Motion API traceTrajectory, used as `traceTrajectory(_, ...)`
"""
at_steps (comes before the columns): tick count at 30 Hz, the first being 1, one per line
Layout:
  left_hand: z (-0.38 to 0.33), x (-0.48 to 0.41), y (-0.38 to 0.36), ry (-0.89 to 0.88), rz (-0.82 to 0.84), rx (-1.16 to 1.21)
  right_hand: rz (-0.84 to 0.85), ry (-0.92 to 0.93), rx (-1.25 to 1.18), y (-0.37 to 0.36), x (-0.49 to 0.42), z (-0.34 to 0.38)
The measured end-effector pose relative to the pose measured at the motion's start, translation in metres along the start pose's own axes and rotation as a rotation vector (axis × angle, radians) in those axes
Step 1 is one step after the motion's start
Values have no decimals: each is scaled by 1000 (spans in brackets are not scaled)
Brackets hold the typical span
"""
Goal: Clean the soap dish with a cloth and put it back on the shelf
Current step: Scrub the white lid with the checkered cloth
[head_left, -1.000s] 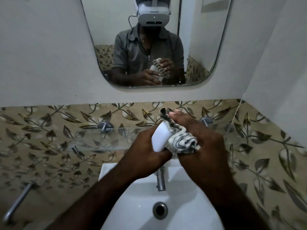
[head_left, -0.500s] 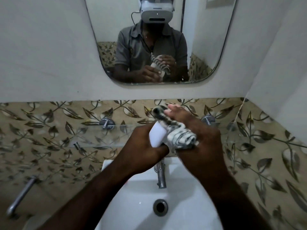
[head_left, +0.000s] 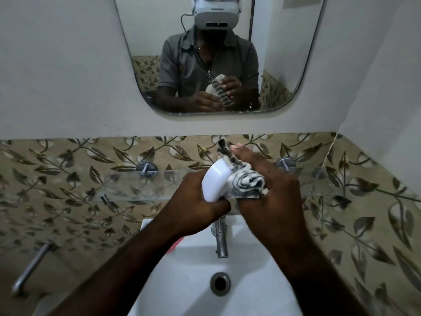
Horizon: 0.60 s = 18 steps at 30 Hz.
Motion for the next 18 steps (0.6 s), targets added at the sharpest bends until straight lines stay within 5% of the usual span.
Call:
traceTrajectory(3, -10, -2, 0, -106, 39, -5, 61, 174, 99, -12, 5, 22)
traceTrajectory(8, 13, 0, 9, 36, -71, -56, -20, -192, -111, -6, -6, -21)
traceTrajectory(14, 13, -3, 7, -7, -3, -29, 53, -2, 25, -24, 4, 4)
traceTrajectory(18, 15, 1, 12, 29, -80, -89, 1, -196, -65, -10, -5, -23)
Point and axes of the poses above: each hand's wrist, its own x-axis away from the middle knuckle, its own y-axis out of the back of the hand, z = x × y, the point moved 8 cm from there along -x, towards the middle knuckle, and after that the axes turned 3 degrees about -z, right-handed, at the moved point
